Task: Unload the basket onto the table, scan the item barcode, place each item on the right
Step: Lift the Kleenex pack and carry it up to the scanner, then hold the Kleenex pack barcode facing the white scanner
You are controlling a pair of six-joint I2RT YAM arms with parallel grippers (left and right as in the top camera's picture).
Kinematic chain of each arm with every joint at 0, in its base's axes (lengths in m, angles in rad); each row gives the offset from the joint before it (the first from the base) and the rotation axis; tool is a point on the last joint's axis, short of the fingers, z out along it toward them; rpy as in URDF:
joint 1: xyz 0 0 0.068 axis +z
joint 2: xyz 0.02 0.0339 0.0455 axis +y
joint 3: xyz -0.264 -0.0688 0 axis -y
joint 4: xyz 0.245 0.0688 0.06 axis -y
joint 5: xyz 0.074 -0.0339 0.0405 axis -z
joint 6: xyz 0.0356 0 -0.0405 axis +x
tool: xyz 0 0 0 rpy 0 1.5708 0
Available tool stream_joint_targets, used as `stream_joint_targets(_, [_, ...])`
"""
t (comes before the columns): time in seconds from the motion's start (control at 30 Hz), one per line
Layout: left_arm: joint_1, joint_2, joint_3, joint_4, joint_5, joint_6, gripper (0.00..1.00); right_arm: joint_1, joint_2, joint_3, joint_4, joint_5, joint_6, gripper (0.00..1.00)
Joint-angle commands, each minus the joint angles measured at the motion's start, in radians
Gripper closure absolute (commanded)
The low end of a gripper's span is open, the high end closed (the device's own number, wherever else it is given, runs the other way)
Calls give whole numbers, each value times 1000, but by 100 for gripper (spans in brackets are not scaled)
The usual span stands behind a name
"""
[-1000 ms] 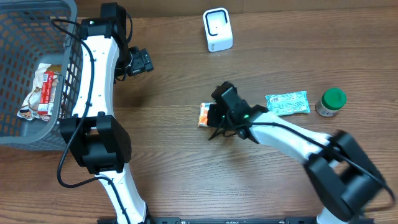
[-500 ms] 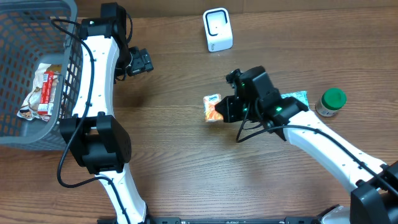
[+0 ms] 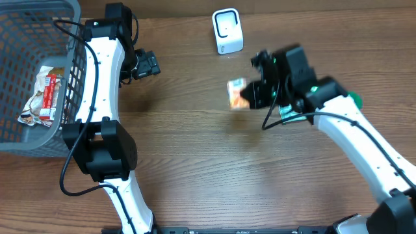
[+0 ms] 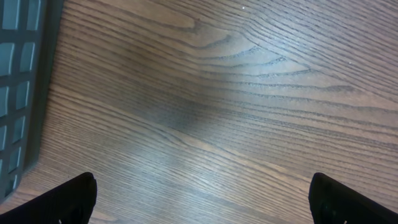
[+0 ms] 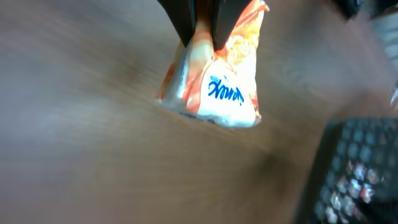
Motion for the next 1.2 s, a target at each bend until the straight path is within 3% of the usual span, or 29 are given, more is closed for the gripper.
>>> stream_joint_targets(0.0, [-2, -2, -5, 1, 8, 19, 0, 0, 10, 216, -75, 161, -134, 97])
stream_joint_targets(0.17, [-2, -2, -5, 1, 8, 19, 0, 1, 122, 525, -222, 320, -261, 97])
stream_joint_targets(0.27, [-2, -2, -5, 0, 8, 19, 0, 1, 199, 643, -223, 410, -321, 97])
stream_joint_targets(0.63, [-2, -2, -5, 0, 8, 19, 0, 1, 404, 655, 171, 561, -639, 96])
stream_joint_targets(0.9, [-2, -2, -5, 1, 8, 19, 0, 20, 573, 655, 352, 697, -1022, 96])
stream_joint_targets(1.17, [-2, -2, -5, 0, 8, 19, 0, 60, 724, 651, 607, 813, -1199, 96])
